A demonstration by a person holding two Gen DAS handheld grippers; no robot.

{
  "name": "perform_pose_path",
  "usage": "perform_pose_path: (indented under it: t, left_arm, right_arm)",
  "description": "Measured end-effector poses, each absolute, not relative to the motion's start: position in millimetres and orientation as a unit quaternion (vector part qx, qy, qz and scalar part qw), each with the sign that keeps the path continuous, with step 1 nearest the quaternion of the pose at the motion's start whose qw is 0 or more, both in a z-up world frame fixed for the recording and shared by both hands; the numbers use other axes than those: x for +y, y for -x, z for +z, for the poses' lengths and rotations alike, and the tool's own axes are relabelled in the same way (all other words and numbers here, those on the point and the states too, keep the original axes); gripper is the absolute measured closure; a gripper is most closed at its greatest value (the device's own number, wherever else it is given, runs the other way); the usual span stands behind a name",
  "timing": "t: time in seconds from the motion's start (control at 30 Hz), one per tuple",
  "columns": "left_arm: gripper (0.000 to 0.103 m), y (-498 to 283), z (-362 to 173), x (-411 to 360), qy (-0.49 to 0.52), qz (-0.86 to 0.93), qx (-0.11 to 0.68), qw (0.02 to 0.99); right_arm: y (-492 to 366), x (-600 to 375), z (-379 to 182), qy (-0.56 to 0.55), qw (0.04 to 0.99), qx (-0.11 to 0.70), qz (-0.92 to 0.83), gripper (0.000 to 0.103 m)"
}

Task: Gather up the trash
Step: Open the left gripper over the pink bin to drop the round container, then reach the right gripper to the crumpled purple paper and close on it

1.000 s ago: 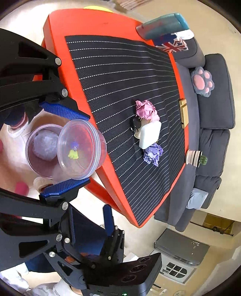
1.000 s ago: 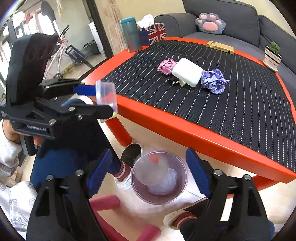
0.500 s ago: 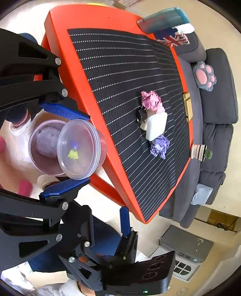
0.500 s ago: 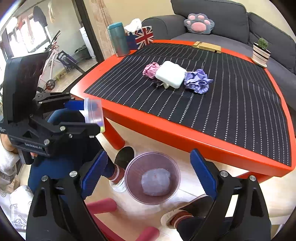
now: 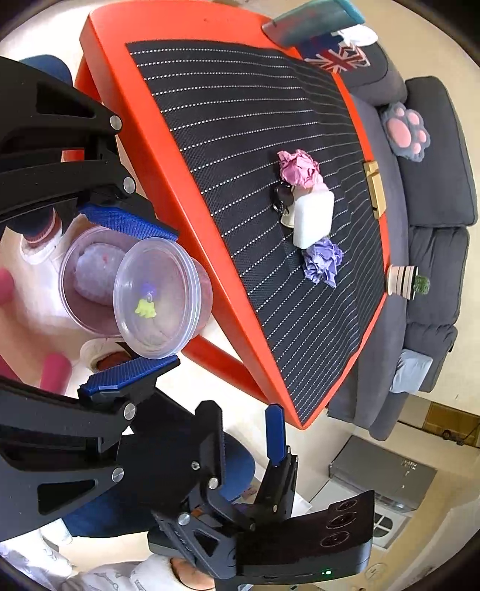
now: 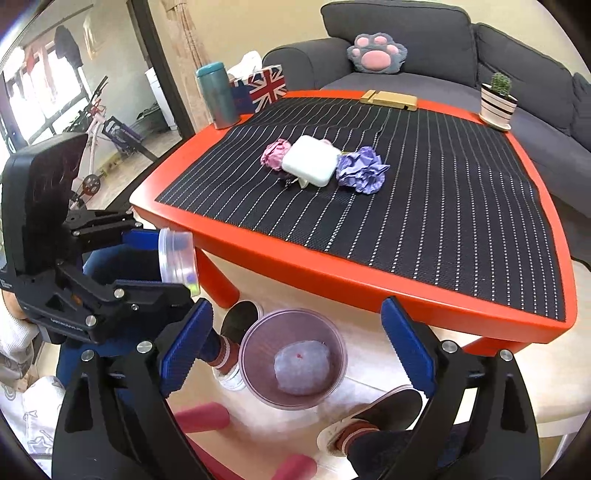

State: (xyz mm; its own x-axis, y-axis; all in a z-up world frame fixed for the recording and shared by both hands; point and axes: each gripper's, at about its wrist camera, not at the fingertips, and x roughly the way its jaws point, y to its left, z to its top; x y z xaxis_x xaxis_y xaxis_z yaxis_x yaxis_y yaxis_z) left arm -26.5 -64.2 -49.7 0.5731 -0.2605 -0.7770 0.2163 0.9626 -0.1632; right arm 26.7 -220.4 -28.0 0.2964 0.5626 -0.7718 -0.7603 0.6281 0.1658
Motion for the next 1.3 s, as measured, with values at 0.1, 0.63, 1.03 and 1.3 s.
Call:
perform_pose_path:
  t: [0.1, 0.63, 1.03, 1.3]
  left_arm:
    - [0.013, 25.7, -46.6, -63.0, 0.031, -0.130, 0.431, 0.892]
    - [0.008, 23.5, -43.1, -54.4, 0.044, -0.112, 0.431, 0.894]
    - [0.008, 20.3, -38.6, -41.2, 0.052, -0.096, 0.417, 0.902]
    - [0.008, 12.2, -30.4, -26.5, 0.063, -0.084, 0.406, 0.908]
  right_arm:
    - [-28.7, -222.9, -25.3, 0.113, 0.799, 0.422, 0.413, 0.011]
    - [-29.1, -222.9, -27.6, 0.112, 0.799, 0.423, 0.411, 0.009]
    - [-36.9, -220.8, -21.5, 0.108, 0.805, 0.414, 0.410, 0.009]
    - [-63.9, -213.3, -8.0, 0.113, 0.812, 0.405, 0.404, 0.009]
